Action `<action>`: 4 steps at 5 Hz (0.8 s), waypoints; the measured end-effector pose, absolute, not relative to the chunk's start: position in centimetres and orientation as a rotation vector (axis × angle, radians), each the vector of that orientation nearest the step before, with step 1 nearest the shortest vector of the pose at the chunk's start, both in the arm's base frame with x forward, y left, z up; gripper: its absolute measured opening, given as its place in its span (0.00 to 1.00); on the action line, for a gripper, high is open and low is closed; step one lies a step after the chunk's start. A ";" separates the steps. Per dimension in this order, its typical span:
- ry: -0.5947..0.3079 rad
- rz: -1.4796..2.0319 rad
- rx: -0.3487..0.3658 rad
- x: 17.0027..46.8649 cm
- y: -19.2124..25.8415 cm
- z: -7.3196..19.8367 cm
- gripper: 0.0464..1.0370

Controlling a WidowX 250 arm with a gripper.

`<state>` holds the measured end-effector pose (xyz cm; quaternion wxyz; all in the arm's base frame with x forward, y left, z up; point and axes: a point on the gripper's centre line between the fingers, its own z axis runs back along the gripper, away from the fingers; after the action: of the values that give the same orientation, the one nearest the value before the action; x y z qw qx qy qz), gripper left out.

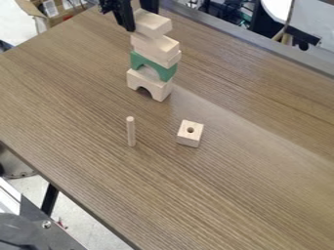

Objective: Put the rectangle block on top of the tower

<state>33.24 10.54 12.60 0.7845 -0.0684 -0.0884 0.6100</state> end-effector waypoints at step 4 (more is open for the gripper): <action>-0.251 1.327 -0.120 33.9 9.2 12.2 0.53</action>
<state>33.90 9.17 12.22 0.7788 -0.0557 -0.1160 0.6139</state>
